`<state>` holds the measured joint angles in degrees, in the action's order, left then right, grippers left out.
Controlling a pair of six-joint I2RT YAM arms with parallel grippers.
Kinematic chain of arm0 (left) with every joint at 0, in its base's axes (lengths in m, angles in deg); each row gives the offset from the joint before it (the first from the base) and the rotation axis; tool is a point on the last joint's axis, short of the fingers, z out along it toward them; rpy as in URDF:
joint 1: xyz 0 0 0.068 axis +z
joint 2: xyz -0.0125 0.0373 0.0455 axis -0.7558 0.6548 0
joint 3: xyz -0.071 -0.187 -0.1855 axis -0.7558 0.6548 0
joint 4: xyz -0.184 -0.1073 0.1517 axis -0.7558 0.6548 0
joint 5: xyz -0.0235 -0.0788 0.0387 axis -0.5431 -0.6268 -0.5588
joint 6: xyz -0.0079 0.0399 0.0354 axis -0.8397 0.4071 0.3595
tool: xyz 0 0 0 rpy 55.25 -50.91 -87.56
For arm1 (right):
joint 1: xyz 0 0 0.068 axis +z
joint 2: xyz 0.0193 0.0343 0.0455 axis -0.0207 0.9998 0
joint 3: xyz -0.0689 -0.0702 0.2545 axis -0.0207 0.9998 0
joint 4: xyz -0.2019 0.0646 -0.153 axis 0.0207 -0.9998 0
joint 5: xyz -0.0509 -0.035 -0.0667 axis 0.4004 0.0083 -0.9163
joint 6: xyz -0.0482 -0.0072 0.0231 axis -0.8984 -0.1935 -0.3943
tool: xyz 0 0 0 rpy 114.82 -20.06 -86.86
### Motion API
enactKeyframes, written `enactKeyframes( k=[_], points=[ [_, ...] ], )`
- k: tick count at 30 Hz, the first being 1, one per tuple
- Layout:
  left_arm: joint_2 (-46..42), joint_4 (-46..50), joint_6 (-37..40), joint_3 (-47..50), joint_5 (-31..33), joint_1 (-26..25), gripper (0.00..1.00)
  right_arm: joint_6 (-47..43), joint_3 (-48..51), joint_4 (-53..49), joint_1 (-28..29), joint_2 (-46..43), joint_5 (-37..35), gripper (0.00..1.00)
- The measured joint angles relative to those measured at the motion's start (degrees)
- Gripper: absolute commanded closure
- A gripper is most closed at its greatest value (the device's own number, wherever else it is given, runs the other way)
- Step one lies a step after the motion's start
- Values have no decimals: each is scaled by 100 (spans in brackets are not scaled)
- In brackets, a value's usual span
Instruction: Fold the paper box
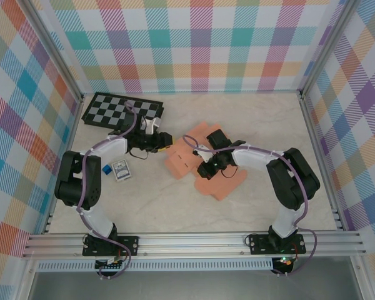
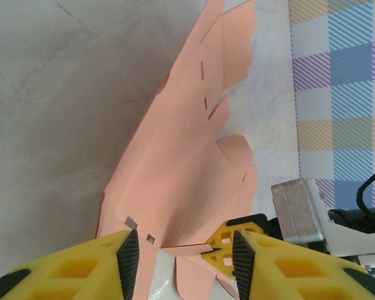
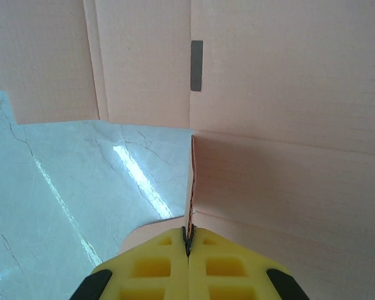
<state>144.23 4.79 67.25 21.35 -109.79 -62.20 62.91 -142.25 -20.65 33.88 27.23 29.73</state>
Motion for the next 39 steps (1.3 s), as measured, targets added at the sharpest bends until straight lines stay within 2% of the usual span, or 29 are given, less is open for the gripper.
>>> enactKeyframes(
  k=[5, 10, 16, 28, 34, 39],
  points=[
    [0, 815, 492, -590, 308, 44, 49, 0, -4, -2, 0, 0, -2, 96],
    [11, 1134, 651, -739, 601, 81, 48, 2, -4, -2, 0, 0, -4, 96],
    [177, 1231, 621, -693, 634, -24, 49, 0, -7, -4, 0, 2, -4, 96],
    [332, 876, 199, -660, 264, -599, 53, 2, -120, -94, 0, 70, -26, 93],
    [435, 455, 39, -660, 232, -802, 54, 153, -136, -61, -31, 79, -98, 85],
    [450, 297, 92, -656, 223, -992, 54, 763, -118, 216, -238, 79, -7, 70]
  ],
)
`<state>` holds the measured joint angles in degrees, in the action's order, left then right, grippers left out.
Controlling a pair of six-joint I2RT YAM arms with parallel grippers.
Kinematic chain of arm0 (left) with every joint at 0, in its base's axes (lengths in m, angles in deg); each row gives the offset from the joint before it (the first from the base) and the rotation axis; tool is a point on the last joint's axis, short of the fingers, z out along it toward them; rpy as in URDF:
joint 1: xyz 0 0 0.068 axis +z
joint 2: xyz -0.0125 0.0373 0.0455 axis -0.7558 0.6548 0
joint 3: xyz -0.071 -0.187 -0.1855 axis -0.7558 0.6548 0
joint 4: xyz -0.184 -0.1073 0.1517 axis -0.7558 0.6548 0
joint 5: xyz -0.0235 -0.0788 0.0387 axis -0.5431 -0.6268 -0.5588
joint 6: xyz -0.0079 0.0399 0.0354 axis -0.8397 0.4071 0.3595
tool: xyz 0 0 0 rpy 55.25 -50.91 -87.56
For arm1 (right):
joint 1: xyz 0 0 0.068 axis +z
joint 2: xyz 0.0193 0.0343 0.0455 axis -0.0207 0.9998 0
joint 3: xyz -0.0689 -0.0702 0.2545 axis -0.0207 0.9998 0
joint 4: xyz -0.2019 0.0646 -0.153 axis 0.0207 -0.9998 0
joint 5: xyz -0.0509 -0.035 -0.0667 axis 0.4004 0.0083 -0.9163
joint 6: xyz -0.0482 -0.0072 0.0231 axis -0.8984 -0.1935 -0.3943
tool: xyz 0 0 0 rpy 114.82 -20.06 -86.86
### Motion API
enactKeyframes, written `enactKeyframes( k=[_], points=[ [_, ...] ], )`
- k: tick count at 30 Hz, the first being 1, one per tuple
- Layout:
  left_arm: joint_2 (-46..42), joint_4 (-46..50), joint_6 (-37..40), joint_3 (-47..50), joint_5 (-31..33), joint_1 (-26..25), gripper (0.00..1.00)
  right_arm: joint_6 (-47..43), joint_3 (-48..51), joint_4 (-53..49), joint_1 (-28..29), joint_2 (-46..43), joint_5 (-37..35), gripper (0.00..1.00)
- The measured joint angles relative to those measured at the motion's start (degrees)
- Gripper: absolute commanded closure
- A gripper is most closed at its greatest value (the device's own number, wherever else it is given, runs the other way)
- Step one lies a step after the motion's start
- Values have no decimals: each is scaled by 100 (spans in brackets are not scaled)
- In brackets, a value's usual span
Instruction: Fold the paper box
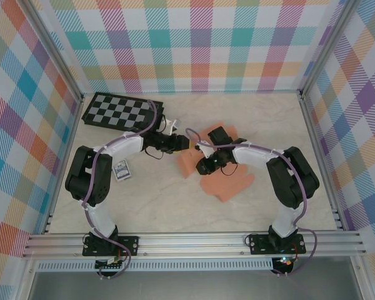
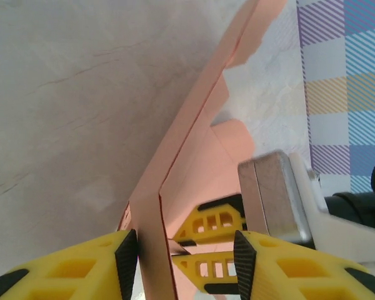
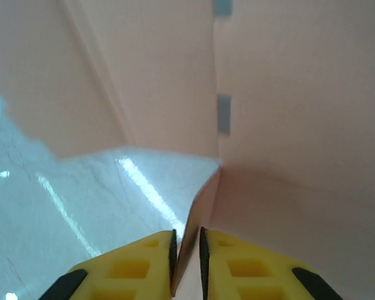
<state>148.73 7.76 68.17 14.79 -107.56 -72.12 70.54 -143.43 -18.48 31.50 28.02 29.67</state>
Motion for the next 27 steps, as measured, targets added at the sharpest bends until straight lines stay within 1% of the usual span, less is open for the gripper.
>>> enactKeyframes(
  k=[1, 4, 6, 8, 10, 14, 16, 19, 20, 22, 24, 27],
  points=[
    [0, -17, 15, 9, 2, -22, 55, 175, 20, 98, -68, 0, 7, 68],
    [0, -83, 35, 72, 13, -28, 55, 741, 129, 365, -208, -31, 11, 58],
    [0, -131, 37, 111, 42, -44, 55, 1202, 234, 514, -267, -127, -11, 54],
    [0, -157, 39, 138, 48, -55, 55, 1685, 332, 629, -269, -319, -90, 48],
    [0, -197, 39, 157, 48, -57, 55, 2133, 372, 667, -269, -568, -229, 40],
    [0, -251, 79, 181, 52, -57, 53, 3012, 219, 474, -271, -986, -728, 39],
    [-2, -249, 144, 184, 90, -57, 53, 3355, -35, 238, -280, -1005, -951, 37],
    [-70, -232, 243, 236, 142, -46, 52, 4087, -573, -358, -313, -973, -1285, 40],
    [-125, -225, 295, 280, 162, -42, 52, 4395, -848, -651, -326, -909, -1386, 37],
    [-240, -192, 367, 332, 184, -26, 52, 4913, -1414, -1150, -348, -664, -1493, 26],
    [-328, -151, 407, 343, 181, -13, 52, 5366, -2017, -1637, -348, -326, -1576, 18],
    [-389, -144, 431, 365, 181, -9, 52, 5858, -2835, -2243, -350, 275, -1665, 17]
  ],
)
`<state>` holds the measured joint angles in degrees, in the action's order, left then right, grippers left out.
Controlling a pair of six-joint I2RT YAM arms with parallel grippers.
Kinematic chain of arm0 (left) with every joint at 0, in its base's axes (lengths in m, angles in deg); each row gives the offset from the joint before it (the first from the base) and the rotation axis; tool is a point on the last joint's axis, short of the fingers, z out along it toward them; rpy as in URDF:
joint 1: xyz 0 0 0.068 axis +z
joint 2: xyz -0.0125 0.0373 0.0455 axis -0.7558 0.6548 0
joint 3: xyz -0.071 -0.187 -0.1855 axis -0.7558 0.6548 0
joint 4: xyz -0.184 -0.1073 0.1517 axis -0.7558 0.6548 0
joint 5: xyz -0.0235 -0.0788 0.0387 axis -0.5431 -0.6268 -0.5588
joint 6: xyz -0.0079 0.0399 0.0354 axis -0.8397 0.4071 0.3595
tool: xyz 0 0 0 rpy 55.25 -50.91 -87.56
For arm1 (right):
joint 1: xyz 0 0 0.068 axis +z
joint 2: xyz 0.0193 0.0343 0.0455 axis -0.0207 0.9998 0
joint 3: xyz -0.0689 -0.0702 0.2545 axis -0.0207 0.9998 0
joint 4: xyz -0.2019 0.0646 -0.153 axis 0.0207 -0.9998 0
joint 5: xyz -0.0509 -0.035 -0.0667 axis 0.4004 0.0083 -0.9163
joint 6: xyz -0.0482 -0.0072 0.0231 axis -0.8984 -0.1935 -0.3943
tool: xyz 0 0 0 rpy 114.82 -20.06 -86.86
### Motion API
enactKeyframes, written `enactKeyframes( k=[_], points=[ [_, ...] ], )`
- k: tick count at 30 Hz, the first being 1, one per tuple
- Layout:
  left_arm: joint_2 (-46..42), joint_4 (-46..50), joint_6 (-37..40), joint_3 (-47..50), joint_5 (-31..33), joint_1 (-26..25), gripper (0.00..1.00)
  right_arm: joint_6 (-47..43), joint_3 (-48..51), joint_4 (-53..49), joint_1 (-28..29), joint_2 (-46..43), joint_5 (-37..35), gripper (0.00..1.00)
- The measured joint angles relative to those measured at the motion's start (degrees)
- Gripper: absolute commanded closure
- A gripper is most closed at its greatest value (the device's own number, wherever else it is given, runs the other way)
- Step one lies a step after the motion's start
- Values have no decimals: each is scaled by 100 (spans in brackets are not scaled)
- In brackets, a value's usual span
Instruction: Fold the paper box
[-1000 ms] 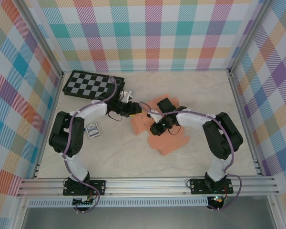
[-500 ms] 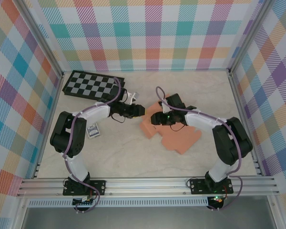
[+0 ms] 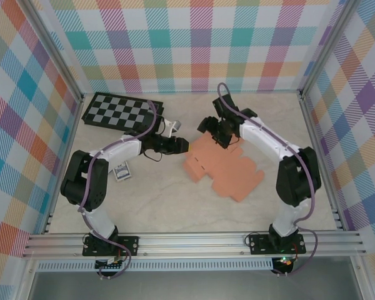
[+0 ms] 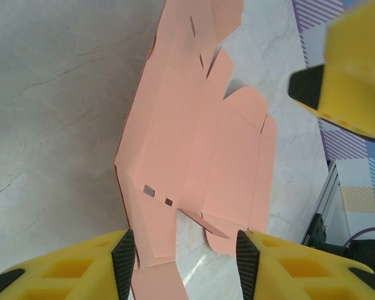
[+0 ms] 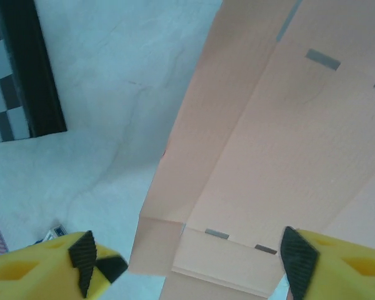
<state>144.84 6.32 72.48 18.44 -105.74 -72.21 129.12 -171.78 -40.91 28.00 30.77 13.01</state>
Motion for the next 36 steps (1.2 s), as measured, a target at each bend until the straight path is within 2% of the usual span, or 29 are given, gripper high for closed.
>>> enactKeyframes(
  k=[11, 17, 24, 31, 36],
  points=[
    [-22, -7, -59, 142, 44, 79, 50, 549, -1698, -1421, 190, 1637, -367, 15],
    [-2, 52, -240, 236, 190, 269, 49, 549, -1941, -1639, 299, 1810, -505, 15],
    [330, 52, -516, 205, 310, 240, 50, 505, -1941, -1733, 317, 1810, -638, 15],
    [863, 352, -682, -210, 365, 79, 59, 431, -1939, -1777, 317, 1808, -743, 15],
    [876, 444, -761, -286, 448, -28, 77, 431, -1937, -1773, 315, 1808, -745, 15]
  ],
)
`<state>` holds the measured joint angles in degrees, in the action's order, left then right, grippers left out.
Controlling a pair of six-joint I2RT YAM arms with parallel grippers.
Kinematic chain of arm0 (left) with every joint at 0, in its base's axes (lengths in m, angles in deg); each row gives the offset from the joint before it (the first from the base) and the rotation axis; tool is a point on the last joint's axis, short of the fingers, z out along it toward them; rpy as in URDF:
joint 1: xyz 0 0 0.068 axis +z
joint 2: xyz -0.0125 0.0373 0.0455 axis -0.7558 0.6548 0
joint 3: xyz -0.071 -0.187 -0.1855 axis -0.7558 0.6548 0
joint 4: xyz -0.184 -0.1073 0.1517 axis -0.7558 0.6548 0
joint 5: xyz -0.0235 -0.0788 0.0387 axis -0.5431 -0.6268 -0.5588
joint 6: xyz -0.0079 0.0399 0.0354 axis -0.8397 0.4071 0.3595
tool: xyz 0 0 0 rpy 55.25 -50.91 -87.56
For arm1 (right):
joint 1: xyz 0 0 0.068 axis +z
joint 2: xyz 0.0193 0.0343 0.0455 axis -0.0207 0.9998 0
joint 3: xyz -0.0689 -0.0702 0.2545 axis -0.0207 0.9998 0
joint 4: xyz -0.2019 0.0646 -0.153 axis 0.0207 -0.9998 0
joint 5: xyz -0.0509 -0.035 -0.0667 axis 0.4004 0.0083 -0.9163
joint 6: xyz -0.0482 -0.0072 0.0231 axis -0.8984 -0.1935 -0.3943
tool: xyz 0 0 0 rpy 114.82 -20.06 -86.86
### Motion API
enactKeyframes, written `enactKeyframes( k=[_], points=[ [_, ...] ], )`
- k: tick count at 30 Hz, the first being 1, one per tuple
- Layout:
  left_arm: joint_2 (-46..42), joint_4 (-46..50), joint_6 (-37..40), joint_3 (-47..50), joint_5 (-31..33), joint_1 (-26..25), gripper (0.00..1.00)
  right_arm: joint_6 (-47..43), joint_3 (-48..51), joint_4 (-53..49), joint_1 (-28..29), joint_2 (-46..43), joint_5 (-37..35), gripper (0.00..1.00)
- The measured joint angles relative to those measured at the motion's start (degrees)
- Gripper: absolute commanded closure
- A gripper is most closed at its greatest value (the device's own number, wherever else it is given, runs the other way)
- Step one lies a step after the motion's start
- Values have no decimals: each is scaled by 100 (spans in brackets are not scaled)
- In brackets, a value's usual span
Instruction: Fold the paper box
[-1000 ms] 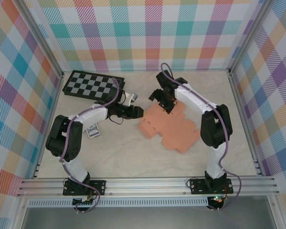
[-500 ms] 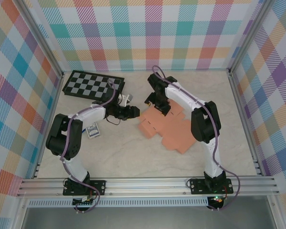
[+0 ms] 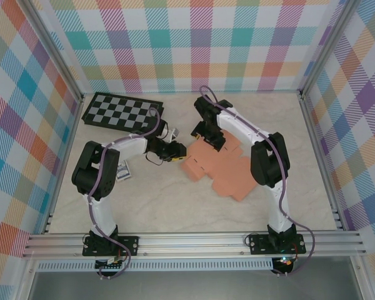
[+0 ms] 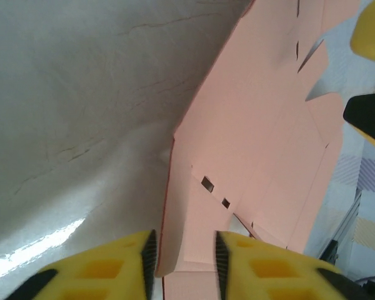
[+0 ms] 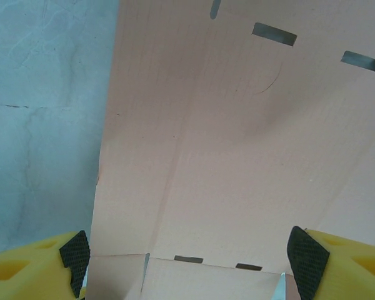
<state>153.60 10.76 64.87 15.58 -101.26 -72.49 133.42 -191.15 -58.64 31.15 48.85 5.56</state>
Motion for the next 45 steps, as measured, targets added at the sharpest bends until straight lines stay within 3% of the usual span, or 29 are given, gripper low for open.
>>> enactKeyframes(
  k=[8, 17, 26, 34, 41, 45],
  points=[
    [17, 151, 186, -411, 264, -125, 100, 109, 367, 107, -79, -212, 109, 16],
    [-98, 245, 804, -444, 839, -442, 100, 973, 1023, 463, -278, -855, 592, 16],
    [-719, 243, 1248, -437, 1541, -761, 100, 1799, 1025, 966, -313, -1019, 811, 18],
    [-1121, 98, 1633, -229, 1932, -850, 100, 2312, 1023, 1198, -317, -1014, 872, 32],
    [-1263, -114, 2013, -87, 2164, -1019, 100, 2385, 1023, 1255, -317, -944, 874, 34],
    [-1322, -131, 2153, -39, 2302, -1034, 100, 2409, 1023, 1272, -317, -938, 890, 45]
  ],
)
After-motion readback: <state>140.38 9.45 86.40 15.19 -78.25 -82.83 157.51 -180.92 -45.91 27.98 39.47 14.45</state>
